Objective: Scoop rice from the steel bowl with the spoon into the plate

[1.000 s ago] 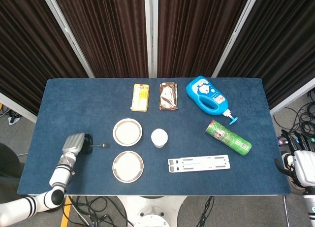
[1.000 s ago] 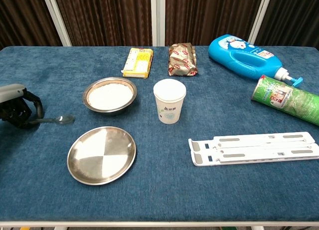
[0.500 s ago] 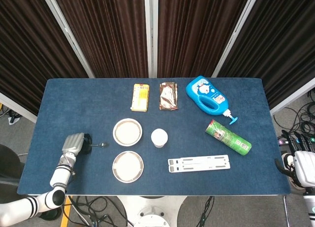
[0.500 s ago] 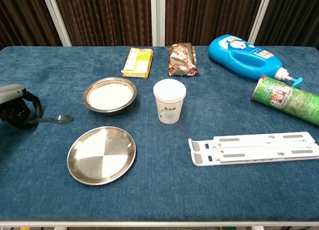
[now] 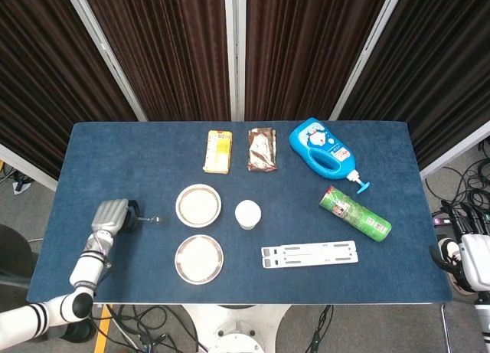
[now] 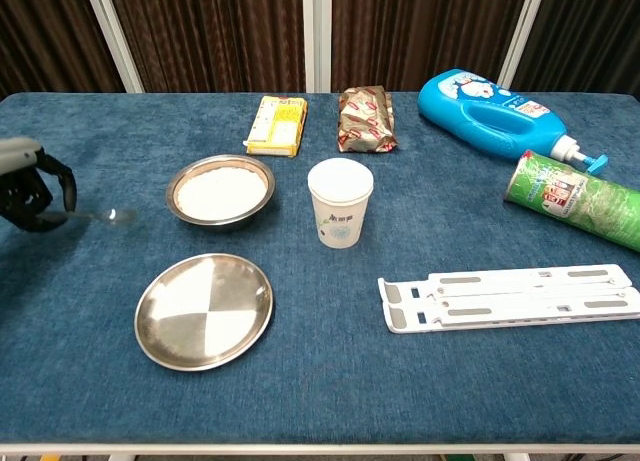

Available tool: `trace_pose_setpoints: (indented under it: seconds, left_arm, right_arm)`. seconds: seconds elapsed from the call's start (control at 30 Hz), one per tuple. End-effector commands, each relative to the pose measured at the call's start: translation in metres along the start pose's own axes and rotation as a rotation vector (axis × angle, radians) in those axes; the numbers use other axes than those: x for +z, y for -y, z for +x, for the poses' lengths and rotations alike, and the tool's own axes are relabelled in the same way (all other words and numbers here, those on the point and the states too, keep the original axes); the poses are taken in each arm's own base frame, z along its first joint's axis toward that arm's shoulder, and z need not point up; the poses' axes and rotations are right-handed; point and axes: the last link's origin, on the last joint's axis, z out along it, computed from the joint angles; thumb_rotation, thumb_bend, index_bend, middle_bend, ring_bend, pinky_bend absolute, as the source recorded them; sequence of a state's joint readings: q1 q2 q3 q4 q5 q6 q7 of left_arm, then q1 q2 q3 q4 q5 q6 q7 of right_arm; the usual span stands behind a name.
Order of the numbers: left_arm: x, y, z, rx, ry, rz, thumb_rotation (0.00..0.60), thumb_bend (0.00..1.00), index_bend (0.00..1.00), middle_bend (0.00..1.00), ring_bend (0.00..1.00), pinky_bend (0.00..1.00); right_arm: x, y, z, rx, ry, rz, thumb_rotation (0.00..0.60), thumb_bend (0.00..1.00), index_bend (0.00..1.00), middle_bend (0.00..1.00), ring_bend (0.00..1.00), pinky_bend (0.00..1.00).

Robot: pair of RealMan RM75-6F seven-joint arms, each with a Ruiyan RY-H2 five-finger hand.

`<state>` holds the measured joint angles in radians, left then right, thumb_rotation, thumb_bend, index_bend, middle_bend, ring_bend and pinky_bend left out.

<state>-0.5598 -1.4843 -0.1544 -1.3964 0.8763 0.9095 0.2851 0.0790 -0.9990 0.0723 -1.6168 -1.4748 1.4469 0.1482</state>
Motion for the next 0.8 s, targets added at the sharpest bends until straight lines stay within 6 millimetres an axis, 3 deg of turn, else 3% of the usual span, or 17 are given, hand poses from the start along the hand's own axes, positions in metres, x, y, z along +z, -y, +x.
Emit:
trace_pose_setpoints:
  seconds: [0.03, 0.2, 0.3, 0.8]
  left_arm:
    - [0.003, -0.009, 0.022, 0.053, -0.037, -0.037, 0.600, 0.51, 0.63, 0.96, 0.90, 1.00]
    - [0.011, -0.035, 0.049, 0.163, -0.091, -0.100, 0.600, 0.51, 0.63, 0.96, 0.90, 1.00]
    - [0.017, -0.052, 0.053, 0.257, -0.110, -0.129, 0.600, 0.51, 0.63, 0.96, 0.90, 1.00]
    - [0.036, -0.117, 0.041, 0.624, -0.170, -0.124, 0.600, 0.53, 0.63, 0.96, 0.90, 1.00]
  right_arm:
    - [0.002, 0.001, 0.005, -0.012, -0.016, 0.006, 0.600, 0.25, 0.00, 0.18, 0.00, 0.00]
    - [0.007, 0.004, 0.018, -0.038, -0.045, 0.019, 0.600, 0.24, 0.00, 0.18, 0.00, 0.00]
    - [0.008, 0.007, 0.022, -0.048, -0.052, 0.028, 0.600, 0.24, 0.00, 0.18, 0.00, 0.00]
    - [0.008, 0.005, 0.020, -0.033, -0.046, 0.021, 0.600, 0.24, 0.00, 0.18, 0.00, 0.00]
